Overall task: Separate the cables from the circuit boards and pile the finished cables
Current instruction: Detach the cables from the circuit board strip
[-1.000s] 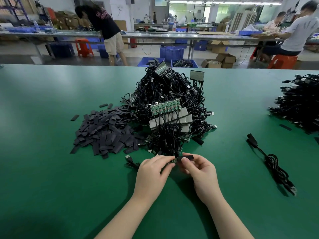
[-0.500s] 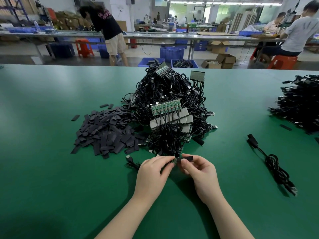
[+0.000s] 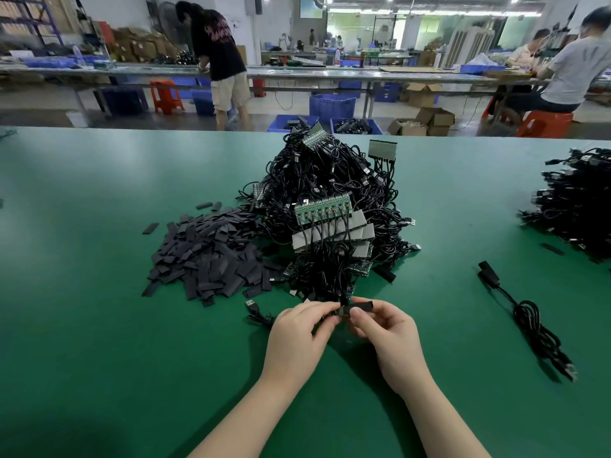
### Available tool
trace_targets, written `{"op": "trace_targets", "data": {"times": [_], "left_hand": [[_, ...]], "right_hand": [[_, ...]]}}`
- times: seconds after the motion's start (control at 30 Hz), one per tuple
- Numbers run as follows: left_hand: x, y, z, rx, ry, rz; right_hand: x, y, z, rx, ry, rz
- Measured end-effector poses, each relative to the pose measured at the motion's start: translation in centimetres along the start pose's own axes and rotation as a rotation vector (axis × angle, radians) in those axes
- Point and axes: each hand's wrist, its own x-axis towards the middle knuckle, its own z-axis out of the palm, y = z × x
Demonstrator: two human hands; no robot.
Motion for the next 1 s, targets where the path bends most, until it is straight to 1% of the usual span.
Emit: {"op": "trace_targets", "data": {"times": [0.1,0.23,0.37,0.57,0.63,0.7,0.77,0.83,0.9,1.0], "left_hand": [[-0.06,-0.04,-0.01,-0.007,0.001,-0.004],[-0.14,-0.08,0.09,0.017,-0.021,0.045],[-0.08,-0.27,0.17,-0.018,0.002,0.022],[-0.19,-0.33,0.29,-0.009,0.012,0.057],[-0.29,-0.22,0.22,-0.043,-0.004,0.039],[-0.33,-0.08,0.15,-0.09,-0.065,0.025],[-0.3,-0.05,0.16,-0.077,-0.103,0.036],[-0.12,-0.11,0.17,-0.056,-0.067,0.008],[-0.03,-0.26,0.11,-0.056,0.007,-0.04],[-0.1,-0.2,0.08,-0.016,0.053,-0.018]], "right_hand": [[-0.07,-0.1,0.0,-0.005,-0.012,0.0],[-0.25,-0.13,0.1,-0.051,-0.013,-0.009],[-0.26,-0.3,0.05,-0.067,-0.052,-0.006],[-0.32,-0.33,0.07,-0.081,-0.084,-0.026],[-0.21,-0.27,-0.04,-0.071,-0.068,-0.029],[0.0,-0.09,-0.2,-0.014,-0.009,-0.018],[0.15,0.04,-0.32,0.024,0.024,-0.006],[0.17,0.13,-0.31,0.008,0.02,-0.003],[0.12,0.13,-0.23,-0.023,0.02,-0.005],[0.11,0.15,-0.17,-0.042,0.026,-0.006]]}}
